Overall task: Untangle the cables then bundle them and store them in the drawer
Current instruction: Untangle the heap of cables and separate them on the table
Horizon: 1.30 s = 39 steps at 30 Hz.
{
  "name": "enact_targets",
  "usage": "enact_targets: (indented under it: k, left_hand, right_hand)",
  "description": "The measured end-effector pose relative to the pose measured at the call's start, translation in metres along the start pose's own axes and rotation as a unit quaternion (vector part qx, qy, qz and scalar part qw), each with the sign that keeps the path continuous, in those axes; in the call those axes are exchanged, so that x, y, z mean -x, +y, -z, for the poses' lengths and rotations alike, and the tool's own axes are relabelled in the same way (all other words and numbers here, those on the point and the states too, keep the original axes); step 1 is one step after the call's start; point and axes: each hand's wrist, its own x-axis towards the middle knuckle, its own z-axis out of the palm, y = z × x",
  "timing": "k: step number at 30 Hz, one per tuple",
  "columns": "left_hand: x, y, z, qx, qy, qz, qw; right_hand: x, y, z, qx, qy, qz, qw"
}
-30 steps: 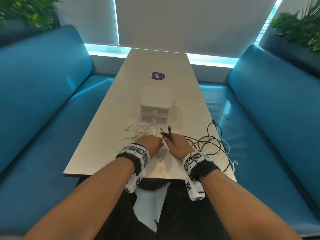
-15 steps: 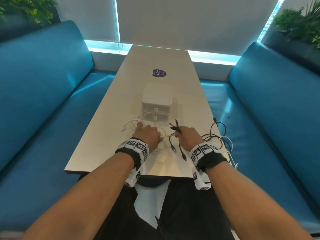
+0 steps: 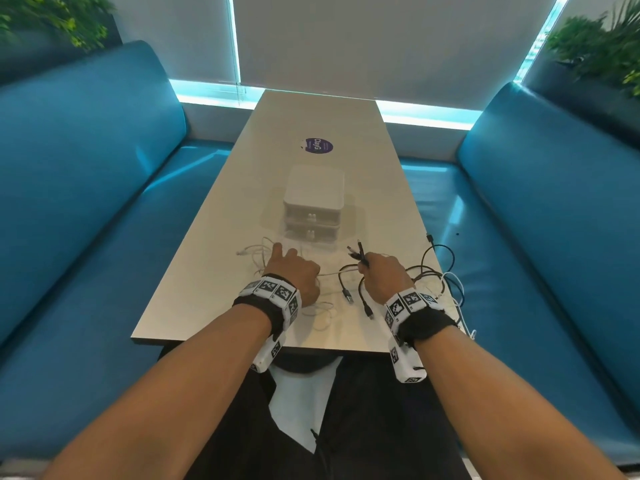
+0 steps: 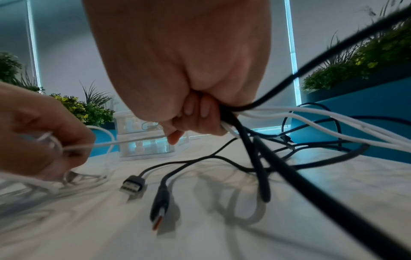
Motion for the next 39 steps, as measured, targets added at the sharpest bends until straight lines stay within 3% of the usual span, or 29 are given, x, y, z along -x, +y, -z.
enact_targets:
  k: [7, 10, 16, 19, 21, 25, 29, 32, 37, 39]
  left_hand:
    - [0.001, -0.021, -0.016, 0.142, 0.045, -0.056, 0.987]
    - [0.001, -0.03, -0.016, 0.175, 0.057, -0.049, 0.982]
    - [0.007, -0.022, -0.011, 0.059, 0.144, -0.05, 0.987]
    - [0.008, -0.013, -0.007, -0.016, 0.157, -0.082, 0.984]
    - [0.007, -0.007, -0.001, -0.01, 0.157, -0.103, 0.982]
    - [0.002, -0.013, 0.002, 0.045, 0.12, -0.098, 0.987]
    - [0.003, -0.021, 0.011, -0.008, 0.087, -0.061, 0.994]
    - [-0.001, -0.014, 0.018, -0.029, 0.065, -0.07, 0.995]
    - [-0.007, 0.003, 0.024, 0.147, 0.017, -0.094, 0.985]
    - [-0.004, 0.004, 0.03, 0.158, -0.01, -0.084, 0.984]
  right_hand:
    - [-0.004, 0.023, 0.006, -0.008, -0.011, -0.075, 0.997]
    - [-0.005, 0.023, 0.004, -0.004, -0.018, -0.071, 0.997]
    - [-0.008, 0.009, -0.004, -0.013, -0.007, -0.049, 0.999]
    - [-0.007, 0.005, -0.008, -0.017, -0.01, -0.032, 0.999]
    - [-0.007, 0.005, -0.009, -0.013, -0.008, -0.037, 0.999]
    - [-0.006, 0.016, -0.005, 0.016, 0.005, -0.075, 0.997]
    - [-0.007, 0.018, -0.003, 0.012, 0.009, -0.085, 0.996]
    - [-0.008, 0.011, -0.006, -0.013, -0.001, -0.071, 0.997]
    - [-0.005, 0.011, -0.006, -0.005, -0.006, -0.063, 0.998]
    - [-0.004, 0.014, -0.005, 0.01, -0.005, -0.077, 0.997]
